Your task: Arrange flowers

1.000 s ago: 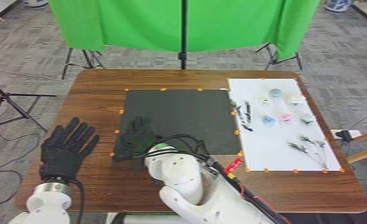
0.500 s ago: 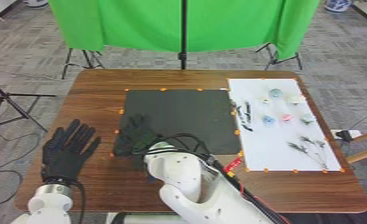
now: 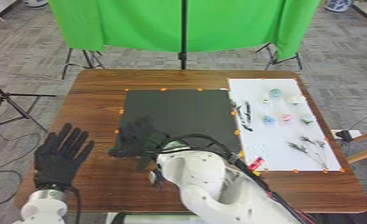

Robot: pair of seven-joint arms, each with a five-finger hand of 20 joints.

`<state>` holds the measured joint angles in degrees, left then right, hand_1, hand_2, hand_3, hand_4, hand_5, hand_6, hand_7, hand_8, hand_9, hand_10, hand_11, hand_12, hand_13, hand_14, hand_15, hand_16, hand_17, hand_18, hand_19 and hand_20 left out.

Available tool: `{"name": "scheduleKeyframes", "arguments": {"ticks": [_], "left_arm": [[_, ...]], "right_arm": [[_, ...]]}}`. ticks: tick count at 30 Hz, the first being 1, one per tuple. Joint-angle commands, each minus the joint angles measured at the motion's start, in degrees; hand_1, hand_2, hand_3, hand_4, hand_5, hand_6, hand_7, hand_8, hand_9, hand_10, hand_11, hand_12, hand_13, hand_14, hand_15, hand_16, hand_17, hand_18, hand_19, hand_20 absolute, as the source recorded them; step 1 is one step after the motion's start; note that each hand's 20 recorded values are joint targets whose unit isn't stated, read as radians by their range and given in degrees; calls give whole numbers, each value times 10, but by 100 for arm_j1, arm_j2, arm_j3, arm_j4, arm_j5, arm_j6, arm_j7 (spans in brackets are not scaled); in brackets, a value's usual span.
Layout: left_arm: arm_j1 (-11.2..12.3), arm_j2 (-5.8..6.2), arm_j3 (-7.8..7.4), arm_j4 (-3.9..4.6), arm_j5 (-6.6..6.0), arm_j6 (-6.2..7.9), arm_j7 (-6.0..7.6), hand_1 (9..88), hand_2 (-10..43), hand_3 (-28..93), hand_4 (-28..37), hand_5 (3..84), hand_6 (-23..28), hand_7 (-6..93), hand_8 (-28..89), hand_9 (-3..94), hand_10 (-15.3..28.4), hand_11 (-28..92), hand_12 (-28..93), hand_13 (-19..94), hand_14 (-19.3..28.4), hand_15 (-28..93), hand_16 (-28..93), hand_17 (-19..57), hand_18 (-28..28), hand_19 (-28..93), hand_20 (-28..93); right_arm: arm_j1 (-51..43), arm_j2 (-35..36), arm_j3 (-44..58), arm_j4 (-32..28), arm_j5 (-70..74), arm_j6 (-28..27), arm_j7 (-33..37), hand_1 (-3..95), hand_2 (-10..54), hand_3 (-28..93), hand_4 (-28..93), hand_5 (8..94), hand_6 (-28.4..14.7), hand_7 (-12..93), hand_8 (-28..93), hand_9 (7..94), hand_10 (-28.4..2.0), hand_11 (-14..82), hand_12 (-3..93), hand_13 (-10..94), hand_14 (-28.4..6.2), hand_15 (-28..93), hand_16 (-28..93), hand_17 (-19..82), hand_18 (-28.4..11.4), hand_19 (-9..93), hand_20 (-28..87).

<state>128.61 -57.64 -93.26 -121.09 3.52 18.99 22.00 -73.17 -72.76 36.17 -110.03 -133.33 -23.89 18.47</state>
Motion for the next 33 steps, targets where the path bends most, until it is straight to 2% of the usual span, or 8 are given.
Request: {"name": "scheduleKeyframes", "arguments": {"ticks": [1, 7, 14, 16, 18, 20, 26, 33], "left_arm": [[126, -64, -57, -1, -10, 76, -52, 314, 107, 750, -283, 431, 31, 256, -135, 413, 117, 224, 138, 342, 104, 323, -29, 19, 131, 329, 158], [85, -86, -6, 27, 17, 68, -122, 315, 109, 747, -283, 431, 33, 256, -136, 409, 116, 232, 131, 340, 102, 328, -30, 24, 127, 321, 167], [138, -86, 22, 15, 36, 51, -154, 316, 111, 744, -283, 429, 33, 259, -138, 405, 114, 240, 132, 338, 100, 334, -27, 28, 124, 315, 173], [114, -90, 48, 48, 74, 45, -206, 317, 112, 742, -283, 428, 33, 260, -139, 405, 115, 243, 132, 338, 100, 334, -26, 27, 125, 318, 176], [123, -114, 79, 51, 22, 40, -216, 318, 113, 741, -283, 428, 34, 260, -140, 405, 116, 245, 132, 338, 101, 335, -25, 26, 127, 322, 179], [136, -113, 88, 44, 52, 50, -228, 320, 115, 735, -283, 428, 36, 260, -140, 405, 117, 246, 133, 339, 103, 337, -23, 23, 131, 328, 182], [65, -116, 110, 58, 63, 89, -276, 319, 116, 734, -283, 427, 36, 263, -139, 407, 120, 246, 137, 346, 107, 343, -17, 18, 136, 340, 181], [27, -128, 127, 69, 47, 104, -290, 319, 115, 734, -283, 427, 36, 265, -139, 407, 119, 245, 141, 346, 105, 340, -13, 17, 136, 343, 177]], "right_arm": [[-245, 492, -75, -456, -84, -801, 77, 139, 201, 807, -239, 721, -123, 134, -78, 604, -282, 236, 240, 370, -274, 570, 163, 113, -267, 620, 191], [-319, 296, -34, -318, -67, -1016, 164, 131, 183, 811, -230, 725, -116, 151, -77, 649, -270, 259, 259, 437, -265, 597, 196, 143, -278, 653, 223], [-448, 54, -17, -16, -387, -1061, 247, 131, 168, 833, -229, 717, -144, 111, -82, 635, -282, 199, 236, 433, -269, 573, 201, 142, -281, 647, 234], [-436, 13, -64, 108, -459, -1026, 491, 142, 163, 836, -231, 715, -154, 98, -83, 636, -283, 190, 231, 433, -268, 568, 200, 143, -281, 645, 236], [-380, -18, -77, 186, -386, -1087, 782, 158, 159, 835, -232, 708, -162, 92, -85, 634, -283, 172, 221, 432, -268, 561, 197, 144, -282, 644, 238], [-323, -1, -111, 210, -295, -1006, 954, 174, 155, 834, -232, 701, -169, 89, -89, 628, -284, 158, 213, 429, -269, 551, 191, 146, -283, 644, 240], [-277, -52, -143, 250, -401, -788, 887, 191, 152, 825, -233, 697, -179, 88, -94, 622, -284, 149, 208, 426, -272, 548, 186, 149, -284, 645, 245], [-272, -52, -178, 189, -382, -842, 892, 191, 150, 836, -232, 701, -185, 91, -95, 619, -284, 144, 207, 420, -277, 549, 184, 149, -284, 644, 248]]}}
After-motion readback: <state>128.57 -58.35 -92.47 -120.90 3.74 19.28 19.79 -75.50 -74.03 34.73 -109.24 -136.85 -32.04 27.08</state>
